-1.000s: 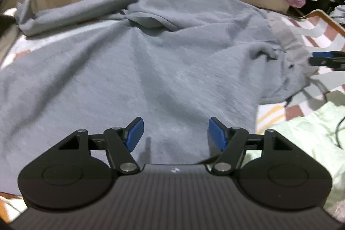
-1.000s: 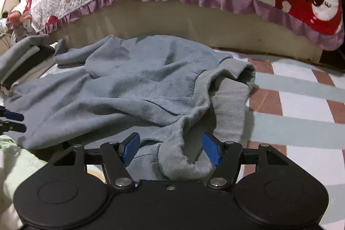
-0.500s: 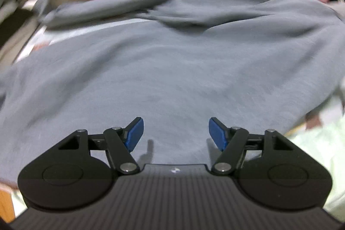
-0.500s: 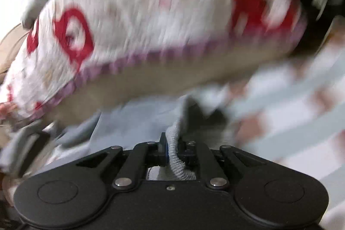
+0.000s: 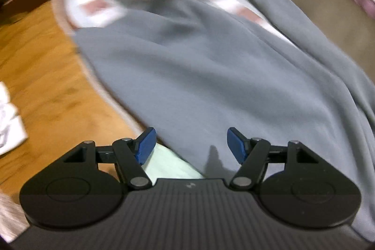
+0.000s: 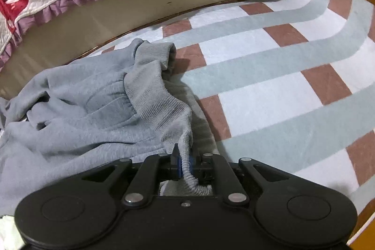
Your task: Fold clothes
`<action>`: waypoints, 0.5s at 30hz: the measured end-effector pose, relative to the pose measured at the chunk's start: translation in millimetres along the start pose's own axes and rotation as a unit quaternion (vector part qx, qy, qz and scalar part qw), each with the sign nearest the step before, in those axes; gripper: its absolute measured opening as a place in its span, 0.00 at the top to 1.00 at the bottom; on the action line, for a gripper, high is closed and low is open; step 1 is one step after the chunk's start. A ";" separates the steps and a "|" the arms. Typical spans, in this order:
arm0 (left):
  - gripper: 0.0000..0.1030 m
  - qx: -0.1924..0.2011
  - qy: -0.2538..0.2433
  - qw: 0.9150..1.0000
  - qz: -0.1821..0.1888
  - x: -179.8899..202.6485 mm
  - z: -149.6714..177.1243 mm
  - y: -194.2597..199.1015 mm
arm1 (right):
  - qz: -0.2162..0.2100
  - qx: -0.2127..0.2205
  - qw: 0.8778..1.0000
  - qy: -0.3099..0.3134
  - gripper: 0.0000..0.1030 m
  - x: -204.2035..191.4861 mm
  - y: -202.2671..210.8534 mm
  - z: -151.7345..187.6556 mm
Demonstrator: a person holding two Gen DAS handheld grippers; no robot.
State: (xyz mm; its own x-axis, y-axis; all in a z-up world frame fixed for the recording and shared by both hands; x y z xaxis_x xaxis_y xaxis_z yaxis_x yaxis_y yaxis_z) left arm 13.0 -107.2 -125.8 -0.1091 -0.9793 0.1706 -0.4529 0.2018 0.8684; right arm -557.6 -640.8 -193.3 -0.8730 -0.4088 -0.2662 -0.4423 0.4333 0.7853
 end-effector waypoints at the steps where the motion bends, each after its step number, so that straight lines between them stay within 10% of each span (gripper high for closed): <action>1: 0.35 0.005 0.021 1.000 -0.010 -13.7 -6.0 1.3 | 0.000 -0.003 1.000 0.004 0.93 -0.1 -0.1 -0.8; 11: 0.34 -0.035 0.177 0.983 -0.022 -78.4 1.0 -49.0 | -0.021 -0.044 0.996 0.080 0.76 -24.1 -3.6 12.1; 15: 0.34 0.005 0.182 0.983 0.017 -70.8 -6.4 -51.6 | -0.014 -0.040 0.995 0.095 0.67 -30.2 -9.8 16.5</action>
State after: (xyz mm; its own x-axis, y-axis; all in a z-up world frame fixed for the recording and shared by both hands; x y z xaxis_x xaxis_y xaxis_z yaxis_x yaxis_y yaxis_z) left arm 49.7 -48.4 -179.7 0.1991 -0.9124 0.3576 -0.4641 0.2336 0.8544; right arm -530.3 -619.4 -202.2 -0.8018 -0.5685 -0.1842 -0.4424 0.3575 0.8225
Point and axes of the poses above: each gripper's, at about its wrist camera, not at the fingertips, and y roughly against the way its jaws point, x to its right, z to its underside, the point moved 5 cm from there along -y, roughly the way its jaws point, and after that the axes turned 1 degree about z, right-handed, at the moved point
